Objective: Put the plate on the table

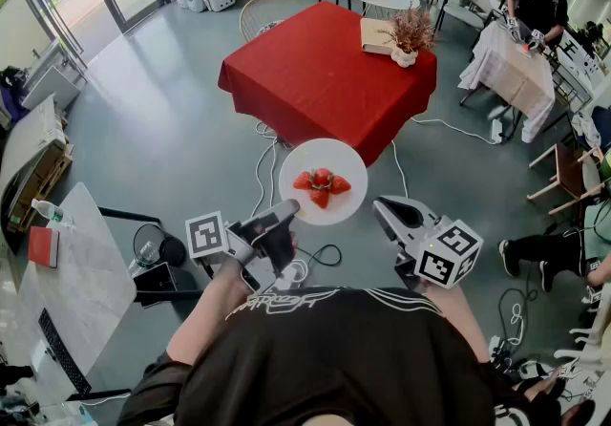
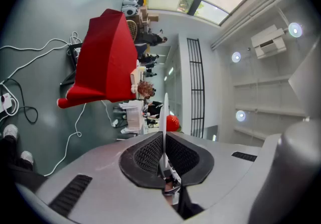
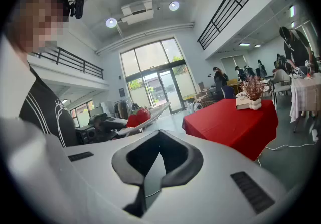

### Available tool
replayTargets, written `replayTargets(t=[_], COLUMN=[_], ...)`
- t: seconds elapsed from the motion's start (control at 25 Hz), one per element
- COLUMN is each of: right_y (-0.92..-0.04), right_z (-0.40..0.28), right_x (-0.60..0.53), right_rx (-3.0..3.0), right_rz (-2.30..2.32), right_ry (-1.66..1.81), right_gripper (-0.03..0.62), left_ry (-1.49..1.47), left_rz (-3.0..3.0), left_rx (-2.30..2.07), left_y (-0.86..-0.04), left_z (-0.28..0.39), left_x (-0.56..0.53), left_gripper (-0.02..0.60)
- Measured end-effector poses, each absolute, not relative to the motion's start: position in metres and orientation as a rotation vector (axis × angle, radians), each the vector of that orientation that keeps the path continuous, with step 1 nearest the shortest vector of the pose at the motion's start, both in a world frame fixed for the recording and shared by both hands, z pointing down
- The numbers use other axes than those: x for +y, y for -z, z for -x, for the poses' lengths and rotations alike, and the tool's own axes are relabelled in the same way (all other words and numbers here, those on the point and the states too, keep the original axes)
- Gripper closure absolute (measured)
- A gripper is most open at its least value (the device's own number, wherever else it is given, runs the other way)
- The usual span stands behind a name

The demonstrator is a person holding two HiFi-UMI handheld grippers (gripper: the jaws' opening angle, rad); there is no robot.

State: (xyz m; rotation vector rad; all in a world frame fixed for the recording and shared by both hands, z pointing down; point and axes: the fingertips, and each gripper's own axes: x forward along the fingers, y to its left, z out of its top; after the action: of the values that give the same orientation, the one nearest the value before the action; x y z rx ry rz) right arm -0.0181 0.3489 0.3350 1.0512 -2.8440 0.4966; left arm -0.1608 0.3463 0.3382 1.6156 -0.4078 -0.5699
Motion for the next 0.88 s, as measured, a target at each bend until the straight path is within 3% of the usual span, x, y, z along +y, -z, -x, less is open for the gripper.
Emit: replayTargets(t=[0.88], right_y=[-0.350], right_z=[0.031], right_x=[0.318], right_rx=[-2.869], right_rz=[-1.107], right_ry=[-0.659], right_gripper=[0.588], left_ry=[0.555], left_rz=[-1.583], left_rx=[-0.403], left_y=[-0.357], left_z=[0.178], left_x=[0.321], left_gripper=[0.561])
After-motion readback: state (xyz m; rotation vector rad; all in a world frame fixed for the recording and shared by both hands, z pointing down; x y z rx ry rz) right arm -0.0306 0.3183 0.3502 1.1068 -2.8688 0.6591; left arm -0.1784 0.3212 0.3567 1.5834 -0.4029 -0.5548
